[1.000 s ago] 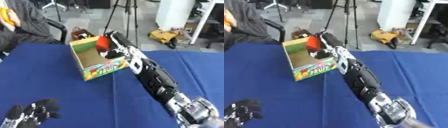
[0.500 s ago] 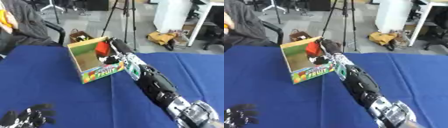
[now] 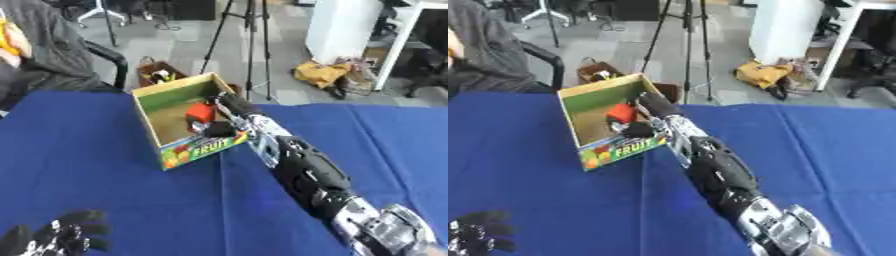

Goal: Pick up objects on the table and place them in the box.

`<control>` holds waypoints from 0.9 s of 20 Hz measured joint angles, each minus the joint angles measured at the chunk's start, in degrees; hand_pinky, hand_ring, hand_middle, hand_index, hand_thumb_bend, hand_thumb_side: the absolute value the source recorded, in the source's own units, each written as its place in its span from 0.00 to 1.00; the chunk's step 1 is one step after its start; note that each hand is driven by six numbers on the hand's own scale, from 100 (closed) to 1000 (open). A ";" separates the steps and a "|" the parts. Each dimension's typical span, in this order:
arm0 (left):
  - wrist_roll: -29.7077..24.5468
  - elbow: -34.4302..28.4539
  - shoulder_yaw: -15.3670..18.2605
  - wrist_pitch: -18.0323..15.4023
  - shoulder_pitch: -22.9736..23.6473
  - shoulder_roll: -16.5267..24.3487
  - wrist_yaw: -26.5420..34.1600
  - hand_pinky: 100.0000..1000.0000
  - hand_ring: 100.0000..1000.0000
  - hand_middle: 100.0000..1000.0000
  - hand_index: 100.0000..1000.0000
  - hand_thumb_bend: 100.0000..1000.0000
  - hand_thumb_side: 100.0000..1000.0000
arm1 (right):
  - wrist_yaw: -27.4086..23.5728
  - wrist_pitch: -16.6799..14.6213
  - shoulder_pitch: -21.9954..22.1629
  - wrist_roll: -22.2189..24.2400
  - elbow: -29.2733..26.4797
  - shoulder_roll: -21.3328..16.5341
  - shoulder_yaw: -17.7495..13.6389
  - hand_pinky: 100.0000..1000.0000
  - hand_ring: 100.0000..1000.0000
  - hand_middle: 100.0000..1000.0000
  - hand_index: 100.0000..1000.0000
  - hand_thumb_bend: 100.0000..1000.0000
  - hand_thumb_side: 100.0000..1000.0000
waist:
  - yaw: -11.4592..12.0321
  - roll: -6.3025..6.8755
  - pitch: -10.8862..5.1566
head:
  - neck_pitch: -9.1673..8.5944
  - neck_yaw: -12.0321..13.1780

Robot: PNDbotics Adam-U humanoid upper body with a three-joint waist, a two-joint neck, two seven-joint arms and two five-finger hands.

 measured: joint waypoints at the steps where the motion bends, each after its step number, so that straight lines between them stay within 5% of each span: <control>1: 0.00 0.00 0.00 0.00 0.00 0.00 0.00 0.60 0.70 0.70 0.77 0.35 1.00 | -0.19 -0.29 0.00 0.16 -0.15 0.00 0.00 0.77 0.82 0.81 0.84 0.00 1.00 | -0.17 0.02 0.00 | 0.00 0.00; 18: 0.03 0.05 0.02 -0.02 0.16 0.00 0.00 0.60 0.70 0.69 0.77 0.36 1.00 | -1.81 -0.36 0.54 -0.02 -3.55 -0.09 0.93 0.78 0.83 0.84 0.86 0.00 1.00 | -2.93 -0.02 -0.81 | 0.00 0.33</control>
